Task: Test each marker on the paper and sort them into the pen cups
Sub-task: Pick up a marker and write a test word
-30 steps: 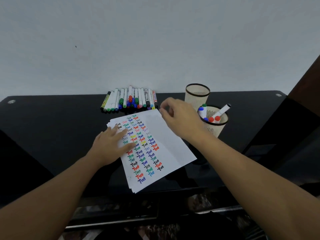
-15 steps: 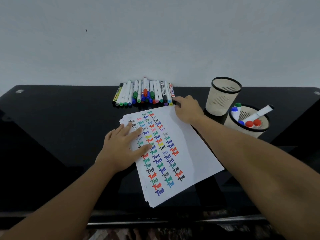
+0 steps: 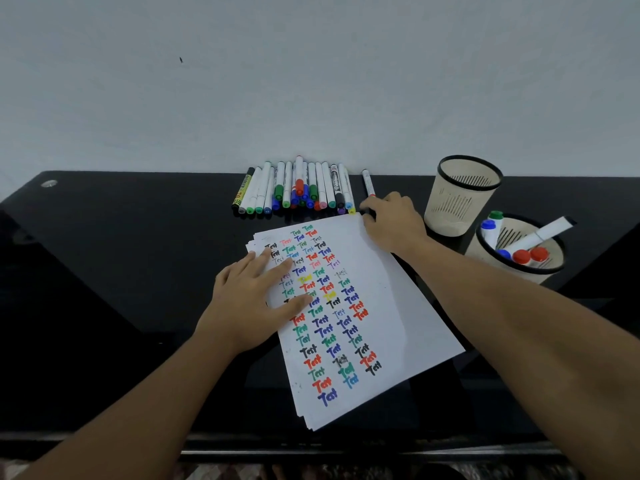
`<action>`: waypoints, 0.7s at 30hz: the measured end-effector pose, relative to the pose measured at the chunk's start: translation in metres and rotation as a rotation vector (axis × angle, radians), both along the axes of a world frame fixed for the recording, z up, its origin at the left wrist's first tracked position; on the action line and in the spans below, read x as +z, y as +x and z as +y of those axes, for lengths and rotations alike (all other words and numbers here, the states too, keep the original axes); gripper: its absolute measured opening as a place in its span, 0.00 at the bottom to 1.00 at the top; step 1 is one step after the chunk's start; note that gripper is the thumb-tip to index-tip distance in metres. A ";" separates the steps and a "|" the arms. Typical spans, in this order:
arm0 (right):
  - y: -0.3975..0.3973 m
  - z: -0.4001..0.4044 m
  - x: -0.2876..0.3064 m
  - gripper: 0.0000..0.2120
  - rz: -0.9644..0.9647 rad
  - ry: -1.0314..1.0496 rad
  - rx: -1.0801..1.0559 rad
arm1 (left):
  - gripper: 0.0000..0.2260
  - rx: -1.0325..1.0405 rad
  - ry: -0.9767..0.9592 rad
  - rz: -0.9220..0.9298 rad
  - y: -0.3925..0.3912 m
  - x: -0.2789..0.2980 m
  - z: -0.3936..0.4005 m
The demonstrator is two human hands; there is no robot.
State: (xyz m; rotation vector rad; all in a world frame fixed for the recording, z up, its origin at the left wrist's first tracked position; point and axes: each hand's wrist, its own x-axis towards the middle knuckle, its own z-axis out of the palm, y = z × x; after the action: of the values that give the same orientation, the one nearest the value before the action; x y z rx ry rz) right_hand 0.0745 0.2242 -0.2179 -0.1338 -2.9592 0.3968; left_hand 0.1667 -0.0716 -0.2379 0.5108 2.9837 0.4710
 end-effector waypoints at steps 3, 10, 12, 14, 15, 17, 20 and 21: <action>-0.001 -0.001 0.000 0.14 -0.002 0.006 -0.020 | 0.43 0.002 0.005 0.003 0.000 0.000 0.000; 0.015 -0.006 0.004 0.04 0.340 -0.082 -0.019 | 0.43 0.006 0.019 0.003 0.002 0.001 0.000; 0.023 -0.010 0.010 0.03 0.462 -0.055 0.018 | 0.43 0.006 0.021 0.003 0.002 0.002 0.000; 0.033 -0.014 0.018 0.07 0.515 -0.089 0.081 | 0.43 0.006 0.027 0.003 0.003 0.002 0.000; 0.039 -0.017 0.021 0.10 0.519 -0.111 0.115 | 0.43 0.006 0.032 0.003 0.003 0.002 0.000; 0.048 -0.023 0.023 0.11 0.519 -0.096 0.187 | 0.42 0.007 0.039 0.002 0.004 0.002 0.000; 0.060 -0.034 0.019 0.12 0.490 0.094 0.293 | 0.40 0.011 0.045 0.005 0.004 0.003 0.000; 0.064 -0.037 0.018 0.13 0.463 0.123 0.332 | 0.41 0.012 0.053 0.006 0.004 0.003 0.001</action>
State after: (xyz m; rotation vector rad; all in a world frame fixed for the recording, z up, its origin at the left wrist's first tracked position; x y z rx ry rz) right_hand 0.1389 0.1867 -0.1998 0.4123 -2.5306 0.2407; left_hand 0.1703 -0.0708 -0.2346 0.4998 2.9892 0.5516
